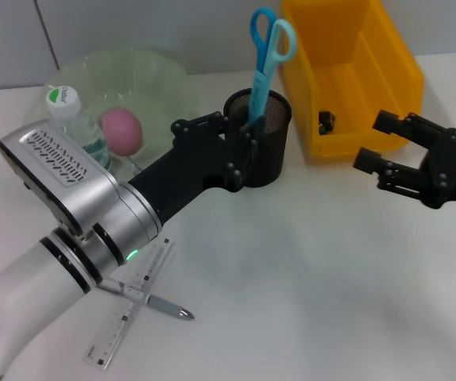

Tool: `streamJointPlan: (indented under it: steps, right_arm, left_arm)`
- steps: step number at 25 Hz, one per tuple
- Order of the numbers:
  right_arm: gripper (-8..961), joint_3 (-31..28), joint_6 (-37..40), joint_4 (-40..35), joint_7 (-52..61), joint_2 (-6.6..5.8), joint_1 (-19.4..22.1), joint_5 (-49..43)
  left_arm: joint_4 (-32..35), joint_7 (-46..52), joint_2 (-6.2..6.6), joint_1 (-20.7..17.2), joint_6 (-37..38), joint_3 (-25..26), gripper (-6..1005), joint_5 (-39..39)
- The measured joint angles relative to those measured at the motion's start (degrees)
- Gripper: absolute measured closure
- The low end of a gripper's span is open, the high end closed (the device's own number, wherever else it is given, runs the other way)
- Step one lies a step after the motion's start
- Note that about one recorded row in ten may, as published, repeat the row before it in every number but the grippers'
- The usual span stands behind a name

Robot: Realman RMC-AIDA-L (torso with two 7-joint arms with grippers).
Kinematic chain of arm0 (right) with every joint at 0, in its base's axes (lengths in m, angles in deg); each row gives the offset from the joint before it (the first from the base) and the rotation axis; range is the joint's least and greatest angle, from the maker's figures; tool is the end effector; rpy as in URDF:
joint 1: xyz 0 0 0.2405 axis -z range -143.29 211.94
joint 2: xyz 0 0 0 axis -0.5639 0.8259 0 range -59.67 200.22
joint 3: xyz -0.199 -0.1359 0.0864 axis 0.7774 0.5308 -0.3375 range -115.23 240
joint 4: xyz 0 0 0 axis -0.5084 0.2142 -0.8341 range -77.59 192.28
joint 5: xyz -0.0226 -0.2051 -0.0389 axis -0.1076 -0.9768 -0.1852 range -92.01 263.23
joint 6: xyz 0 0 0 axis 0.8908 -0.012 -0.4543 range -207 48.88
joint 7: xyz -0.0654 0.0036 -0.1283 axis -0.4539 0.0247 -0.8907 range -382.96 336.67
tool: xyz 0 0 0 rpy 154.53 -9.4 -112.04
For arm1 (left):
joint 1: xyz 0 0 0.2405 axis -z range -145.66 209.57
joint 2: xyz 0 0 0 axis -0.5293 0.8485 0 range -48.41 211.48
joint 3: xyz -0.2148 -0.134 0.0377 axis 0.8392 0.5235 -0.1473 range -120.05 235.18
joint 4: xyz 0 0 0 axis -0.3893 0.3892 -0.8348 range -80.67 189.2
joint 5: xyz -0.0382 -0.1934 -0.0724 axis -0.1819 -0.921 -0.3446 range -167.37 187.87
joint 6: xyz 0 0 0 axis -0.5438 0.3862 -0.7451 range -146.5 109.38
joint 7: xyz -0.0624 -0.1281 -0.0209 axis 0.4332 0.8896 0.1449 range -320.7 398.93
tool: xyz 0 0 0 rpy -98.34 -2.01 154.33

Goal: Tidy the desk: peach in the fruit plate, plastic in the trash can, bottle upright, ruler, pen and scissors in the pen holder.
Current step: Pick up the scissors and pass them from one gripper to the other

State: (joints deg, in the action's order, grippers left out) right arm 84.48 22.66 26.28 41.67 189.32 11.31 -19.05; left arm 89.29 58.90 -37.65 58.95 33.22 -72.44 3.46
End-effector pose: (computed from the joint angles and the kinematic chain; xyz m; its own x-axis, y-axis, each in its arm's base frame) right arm 0.2897 0.2860 0.0380 0.5891 -0.1225 -0.7987 -0.5132 -0.8202 -0.2528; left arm -0.1748 0.3253 -0.1114 0.7049 -0.0528 0.7074 0.4174 -0.7754 -0.4738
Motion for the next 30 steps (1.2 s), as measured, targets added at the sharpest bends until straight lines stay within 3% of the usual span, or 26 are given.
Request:
streamJointPlan:
  steps: [5, 9, 10, 30]
  right_arm:
    - [141, -0.16, -1.29, 4.81, -3.39, 0.11, -2.06, 0.96]
    - [142, -0.31, -1.94, 6.91, -6.15, 0.19, -3.26, 2.0]
    - [142, -0.31, -2.07, 7.54, -6.95, 0.21, -3.55, 2.63]
    - [142, -0.44, -11.95, 22.94, -18.48, 0.55, -11.4, 8.75]
  left_arm:
    - [0.32, -8.29, 0.0, -0.02, -0.44, -5.69, 809, -13.73]
    - [0.38, -9.18, 0.0, -0.02, -0.5, -6.28, 807, -14.97]
    - [0.91, -13.3, 0.0, -0.02, -0.63, -8.51, 806, -20.02]
    - [2.78, -21.39, 0.0, -0.08, -1.02, -12.17, 793, -29.38]
